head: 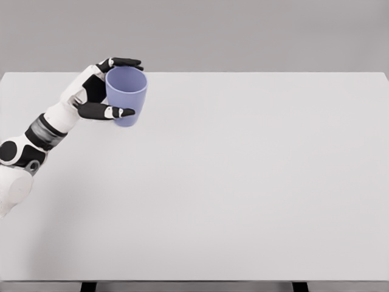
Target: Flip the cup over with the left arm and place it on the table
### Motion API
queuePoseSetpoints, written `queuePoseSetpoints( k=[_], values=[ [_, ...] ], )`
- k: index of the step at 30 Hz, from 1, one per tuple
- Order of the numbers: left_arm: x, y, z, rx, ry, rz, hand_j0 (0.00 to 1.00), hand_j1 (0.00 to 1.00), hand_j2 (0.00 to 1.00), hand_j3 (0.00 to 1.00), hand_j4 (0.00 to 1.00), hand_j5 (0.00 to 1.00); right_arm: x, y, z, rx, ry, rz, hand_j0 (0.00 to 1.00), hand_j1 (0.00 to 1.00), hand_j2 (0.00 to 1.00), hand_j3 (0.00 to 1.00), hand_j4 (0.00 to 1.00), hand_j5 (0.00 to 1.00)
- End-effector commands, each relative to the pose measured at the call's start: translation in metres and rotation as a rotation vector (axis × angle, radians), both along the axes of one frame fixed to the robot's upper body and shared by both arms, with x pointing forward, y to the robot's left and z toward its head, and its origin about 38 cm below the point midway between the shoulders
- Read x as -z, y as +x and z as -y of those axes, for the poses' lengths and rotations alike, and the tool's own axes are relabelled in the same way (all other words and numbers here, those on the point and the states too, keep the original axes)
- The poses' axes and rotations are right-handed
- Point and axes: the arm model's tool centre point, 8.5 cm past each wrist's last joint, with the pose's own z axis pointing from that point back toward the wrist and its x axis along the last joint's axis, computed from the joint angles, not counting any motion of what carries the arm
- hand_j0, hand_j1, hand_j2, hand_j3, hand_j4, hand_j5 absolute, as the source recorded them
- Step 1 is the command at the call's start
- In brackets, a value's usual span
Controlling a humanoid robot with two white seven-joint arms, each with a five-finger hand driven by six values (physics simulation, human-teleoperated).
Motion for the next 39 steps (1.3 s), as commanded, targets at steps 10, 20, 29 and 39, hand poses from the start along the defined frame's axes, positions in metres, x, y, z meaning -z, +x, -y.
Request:
queuePoseSetpoints(
  k=[10,20,29,39],
  values=[
    [0.051,0.027,0.083,-0.004,-0.041,-0.09,0.72,0.72,0.72,0.72,0.72,0.72,0.0,0.0,0.0,0.0,0.001,0.0,1.0,1.0,1.0,1.0,1.0,1.0],
    [0.069,0.021,0.095,0.004,-0.036,-0.127,0.73,0.73,0.73,0.73,0.73,0.73,0.0,0.0,0.0,0.0,0.001,0.0,1.0,1.0,1.0,1.0,1.0,1.0],
    [0.081,0.014,0.095,0.004,-0.033,-0.152,0.77,0.77,0.77,0.77,0.77,0.77,0.0,0.0,0.0,0.0,-0.001,0.0,1.0,1.0,1.0,1.0,1.0,1.0],
    [0.093,0.006,0.096,0.009,-0.02,-0.171,0.85,0.85,0.85,0.85,0.85,0.85,0.0,0.0,0.0,0.0,0.001,0.0,1.0,1.0,1.0,1.0,1.0,1.0]
  ],
)
